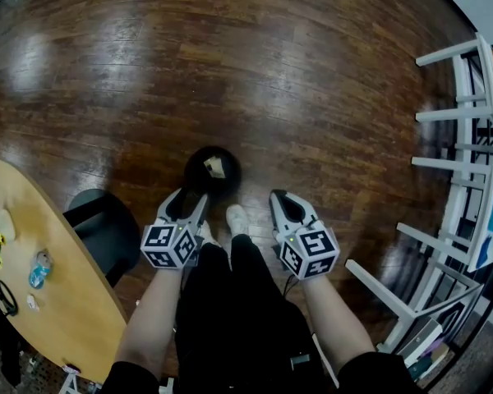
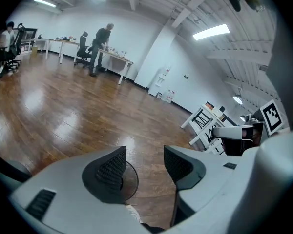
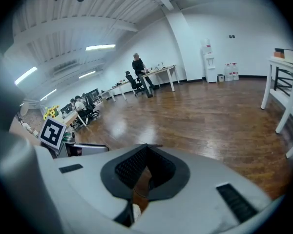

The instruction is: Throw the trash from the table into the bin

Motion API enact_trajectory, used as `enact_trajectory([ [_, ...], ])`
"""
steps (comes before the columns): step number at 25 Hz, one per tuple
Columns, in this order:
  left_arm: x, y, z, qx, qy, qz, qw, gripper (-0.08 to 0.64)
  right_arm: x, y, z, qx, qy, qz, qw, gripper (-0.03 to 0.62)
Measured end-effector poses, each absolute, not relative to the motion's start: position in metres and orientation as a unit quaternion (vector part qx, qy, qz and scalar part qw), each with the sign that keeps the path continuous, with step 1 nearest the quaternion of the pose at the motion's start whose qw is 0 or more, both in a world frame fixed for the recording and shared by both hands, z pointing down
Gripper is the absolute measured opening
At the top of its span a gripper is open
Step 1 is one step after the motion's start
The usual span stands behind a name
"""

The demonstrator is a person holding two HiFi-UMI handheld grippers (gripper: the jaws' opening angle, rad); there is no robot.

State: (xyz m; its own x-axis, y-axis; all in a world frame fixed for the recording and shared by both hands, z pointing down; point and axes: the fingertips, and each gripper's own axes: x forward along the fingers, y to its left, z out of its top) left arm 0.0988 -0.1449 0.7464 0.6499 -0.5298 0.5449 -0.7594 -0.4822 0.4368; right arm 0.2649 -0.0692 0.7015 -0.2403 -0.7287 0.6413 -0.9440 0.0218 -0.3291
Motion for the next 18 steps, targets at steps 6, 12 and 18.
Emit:
enact_trajectory([
  [6, 0.089, -0.144, 0.727, 0.845, -0.389, 0.156, 0.332, 0.241, 0.255, -0.076, 0.691, 0.594, -0.708, 0.353, 0.143, 0.0],
  [12, 0.086, -0.145, 0.687, 0.856, -0.4, 0.131, 0.299, 0.177, 0.251, -0.08, 0.673, 0.588, -0.72, 0.345, 0.134, 0.0],
  [18, 0.068, -0.175, 0.601, 0.86, -0.445, 0.05, 0.247, 0.037, 0.268, -0.12, 0.613, 0.589, -0.745, 0.291, 0.111, 0.0],
])
